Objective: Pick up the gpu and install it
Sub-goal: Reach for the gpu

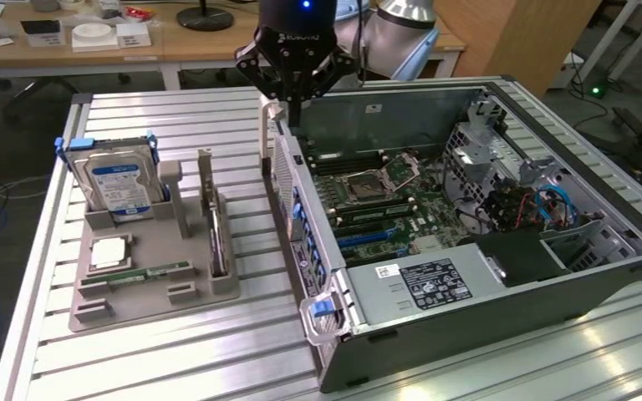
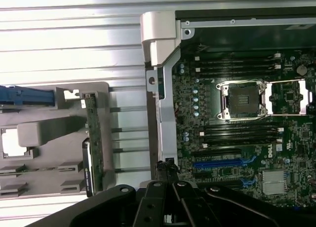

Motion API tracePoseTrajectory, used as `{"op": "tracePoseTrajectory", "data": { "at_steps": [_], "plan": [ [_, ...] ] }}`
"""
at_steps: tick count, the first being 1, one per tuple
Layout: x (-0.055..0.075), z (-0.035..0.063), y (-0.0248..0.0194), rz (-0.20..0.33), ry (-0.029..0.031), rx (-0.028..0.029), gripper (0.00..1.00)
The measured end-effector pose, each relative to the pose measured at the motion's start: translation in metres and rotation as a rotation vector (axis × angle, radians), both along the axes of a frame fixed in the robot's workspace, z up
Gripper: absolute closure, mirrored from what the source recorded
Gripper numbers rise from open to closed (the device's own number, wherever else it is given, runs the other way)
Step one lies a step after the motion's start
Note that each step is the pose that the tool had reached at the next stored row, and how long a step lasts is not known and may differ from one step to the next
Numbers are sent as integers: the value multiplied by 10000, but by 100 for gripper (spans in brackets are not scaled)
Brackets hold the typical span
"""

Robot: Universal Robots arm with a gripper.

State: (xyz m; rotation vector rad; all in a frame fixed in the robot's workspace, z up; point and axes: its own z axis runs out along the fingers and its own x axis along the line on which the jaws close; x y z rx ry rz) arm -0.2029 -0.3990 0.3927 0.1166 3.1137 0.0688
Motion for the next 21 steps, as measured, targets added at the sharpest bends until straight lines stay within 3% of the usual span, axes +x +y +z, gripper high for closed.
{"op": "tracePoseTrajectory", "data": {
  "at_steps": [21],
  "plan": [
    [-201, 0, -7, 0, 0, 1, 90]
  ]
}}
